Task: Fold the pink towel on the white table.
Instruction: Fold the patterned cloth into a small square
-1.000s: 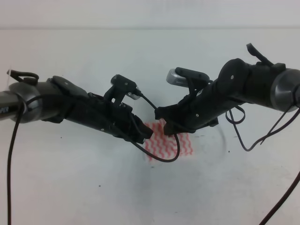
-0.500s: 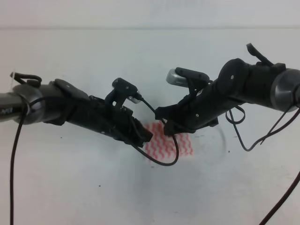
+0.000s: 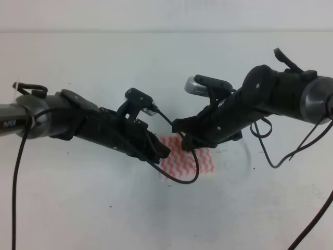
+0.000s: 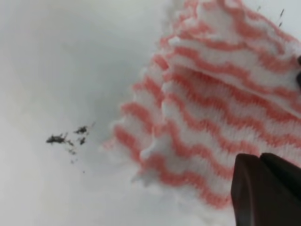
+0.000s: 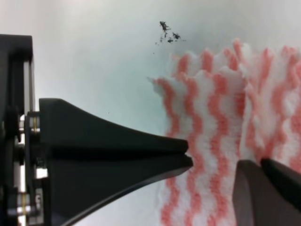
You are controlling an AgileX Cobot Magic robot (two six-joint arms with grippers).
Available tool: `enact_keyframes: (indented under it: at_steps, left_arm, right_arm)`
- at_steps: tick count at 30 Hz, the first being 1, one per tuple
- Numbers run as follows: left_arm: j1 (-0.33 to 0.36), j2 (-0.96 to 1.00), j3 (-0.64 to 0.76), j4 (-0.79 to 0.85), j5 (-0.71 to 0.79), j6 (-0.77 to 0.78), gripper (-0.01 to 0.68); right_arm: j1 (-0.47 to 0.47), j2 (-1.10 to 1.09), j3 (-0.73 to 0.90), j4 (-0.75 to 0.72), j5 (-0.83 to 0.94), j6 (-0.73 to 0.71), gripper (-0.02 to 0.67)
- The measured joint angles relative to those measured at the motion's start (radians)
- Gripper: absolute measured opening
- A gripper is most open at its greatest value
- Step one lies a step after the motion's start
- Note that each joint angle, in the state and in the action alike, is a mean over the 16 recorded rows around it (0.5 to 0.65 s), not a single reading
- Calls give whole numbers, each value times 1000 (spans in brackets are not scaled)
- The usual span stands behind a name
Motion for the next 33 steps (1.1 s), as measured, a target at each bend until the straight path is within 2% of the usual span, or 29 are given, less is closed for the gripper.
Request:
enact_keyframes:
  at_steps: [33]
  left_arm:
    - [0, 34, 0, -31, 10, 27, -6]
  right_arm:
    - [3, 3, -35, 53, 33, -20, -16]
